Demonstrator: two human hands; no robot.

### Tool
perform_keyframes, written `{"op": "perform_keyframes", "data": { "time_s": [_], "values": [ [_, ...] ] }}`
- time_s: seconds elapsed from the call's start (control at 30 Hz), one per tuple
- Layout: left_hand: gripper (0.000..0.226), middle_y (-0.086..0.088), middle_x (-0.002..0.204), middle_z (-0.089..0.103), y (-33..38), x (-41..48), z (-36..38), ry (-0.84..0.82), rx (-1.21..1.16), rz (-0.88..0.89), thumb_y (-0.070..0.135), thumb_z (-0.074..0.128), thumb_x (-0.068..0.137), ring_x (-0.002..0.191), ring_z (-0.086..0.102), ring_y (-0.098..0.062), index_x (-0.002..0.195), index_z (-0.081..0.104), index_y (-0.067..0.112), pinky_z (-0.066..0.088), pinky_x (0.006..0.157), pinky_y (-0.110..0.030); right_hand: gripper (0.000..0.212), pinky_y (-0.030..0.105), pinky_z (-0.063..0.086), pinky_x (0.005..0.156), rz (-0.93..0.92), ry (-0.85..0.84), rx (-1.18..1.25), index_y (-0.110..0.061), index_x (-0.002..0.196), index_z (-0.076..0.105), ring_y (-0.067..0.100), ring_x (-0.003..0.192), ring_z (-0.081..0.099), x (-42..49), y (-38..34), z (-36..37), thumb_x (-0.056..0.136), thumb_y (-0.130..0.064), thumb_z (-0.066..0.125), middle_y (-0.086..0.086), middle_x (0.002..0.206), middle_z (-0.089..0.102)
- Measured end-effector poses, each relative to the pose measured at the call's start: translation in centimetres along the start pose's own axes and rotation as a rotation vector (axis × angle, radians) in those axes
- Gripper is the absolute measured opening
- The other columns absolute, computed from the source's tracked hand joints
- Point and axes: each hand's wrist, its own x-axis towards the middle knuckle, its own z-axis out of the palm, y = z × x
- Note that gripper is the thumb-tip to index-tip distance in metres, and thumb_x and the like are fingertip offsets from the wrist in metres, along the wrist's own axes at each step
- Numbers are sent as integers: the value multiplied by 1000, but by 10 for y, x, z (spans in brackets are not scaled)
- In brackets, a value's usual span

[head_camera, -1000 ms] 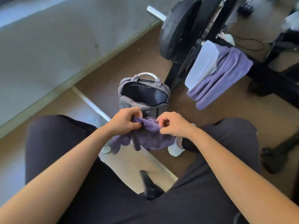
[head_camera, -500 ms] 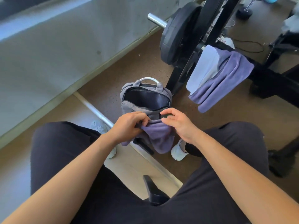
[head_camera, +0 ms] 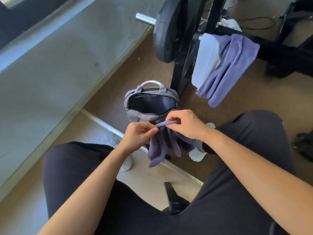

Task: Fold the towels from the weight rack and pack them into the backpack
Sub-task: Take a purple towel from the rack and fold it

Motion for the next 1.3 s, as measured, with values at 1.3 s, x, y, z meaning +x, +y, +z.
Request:
{"op": "perform_keyframes", "data": {
  "time_s": [1.3],
  "values": [
    [29, -18, 104, 51, 6, 6, -13, -3, -955, -406, 34, 75, 89, 90, 48, -29, 106, 64, 12, 41, 72, -38, 22, 36, 46, 88, 434, 166, 730, -4, 98, 68, 20, 97, 59, 11, -5, -2, 102, -23, 58, 12, 96, 66]
  ]
}}
